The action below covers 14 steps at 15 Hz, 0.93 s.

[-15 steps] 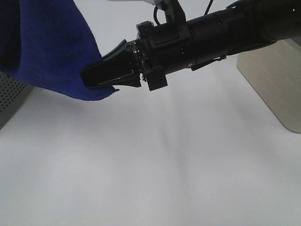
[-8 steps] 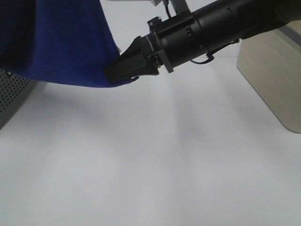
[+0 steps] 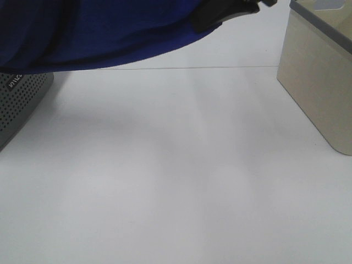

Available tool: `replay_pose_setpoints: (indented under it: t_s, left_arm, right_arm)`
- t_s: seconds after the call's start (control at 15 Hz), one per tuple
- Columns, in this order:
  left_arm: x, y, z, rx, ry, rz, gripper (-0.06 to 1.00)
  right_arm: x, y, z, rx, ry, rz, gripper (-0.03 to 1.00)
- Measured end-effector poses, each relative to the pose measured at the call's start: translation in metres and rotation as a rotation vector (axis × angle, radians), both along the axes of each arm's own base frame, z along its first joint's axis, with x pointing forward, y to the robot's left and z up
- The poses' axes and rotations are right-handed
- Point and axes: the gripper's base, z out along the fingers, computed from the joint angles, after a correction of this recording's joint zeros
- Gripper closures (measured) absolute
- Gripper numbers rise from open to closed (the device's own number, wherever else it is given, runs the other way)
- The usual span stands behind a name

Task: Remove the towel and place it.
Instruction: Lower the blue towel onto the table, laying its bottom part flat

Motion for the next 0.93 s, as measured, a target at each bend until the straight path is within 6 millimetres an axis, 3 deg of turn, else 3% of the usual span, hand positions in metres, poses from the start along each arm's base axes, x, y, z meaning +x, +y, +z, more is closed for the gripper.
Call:
replay_pose_setpoints:
  t_s: [0.2, 0.4, 0.67, 0.93]
  left_arm:
    - [0.019, -0.015, -0.013, -0.028, 0.007, 0.027, 0.94]
    - [0.041, 0.001, -0.014, -0.128, 0.033, 0.095, 0.94]
    - [0.07, 0.019, -0.02, -0.264, 0.096, 0.103, 0.94]
    - [0.099, 0.038, -0.022, -0.335, 0.025, 0.156, 0.94]
  right_arm:
    - [0.009, -0.017, 0.03, -0.159, -0.103, -0.15, 0.95]
    - [0.018, -0.038, 0.065, -0.283, -0.231, -0.351, 0.95]
    - [0.02, -0.043, 0.096, -0.263, -0.361, -0.416, 0.95]
    - [0.031, -0.043, 0.113, -0.191, -0.559, -0.472, 0.95]
